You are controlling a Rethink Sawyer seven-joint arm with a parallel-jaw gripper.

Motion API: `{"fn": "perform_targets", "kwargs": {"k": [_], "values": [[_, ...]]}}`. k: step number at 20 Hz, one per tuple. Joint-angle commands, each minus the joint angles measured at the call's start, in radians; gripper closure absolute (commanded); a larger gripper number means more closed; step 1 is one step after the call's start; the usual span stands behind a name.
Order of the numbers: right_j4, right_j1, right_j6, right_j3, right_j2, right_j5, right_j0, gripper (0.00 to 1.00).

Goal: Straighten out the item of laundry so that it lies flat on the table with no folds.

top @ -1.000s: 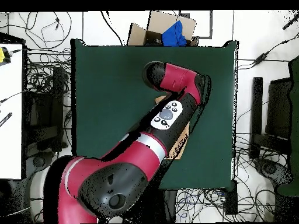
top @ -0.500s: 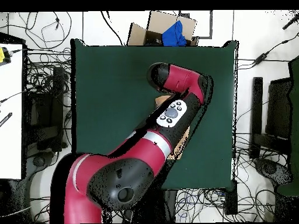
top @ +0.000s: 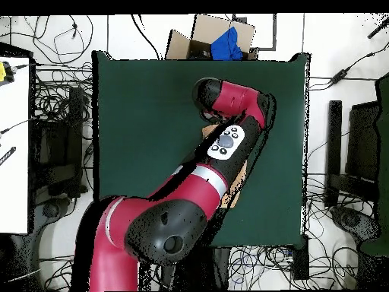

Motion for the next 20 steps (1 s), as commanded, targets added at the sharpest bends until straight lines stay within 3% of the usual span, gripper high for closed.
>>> {"fn": "perform_targets", "kwargs": {"k": [1, 20], "values": [[-0.019, 0.045, 0.084, -0.068, 0.1, 0.1, -0.02, 0.0], [-0.049, 0.058, 0.109, -0.078, 0.053, 0.025, -0.015, 0.0]]}}
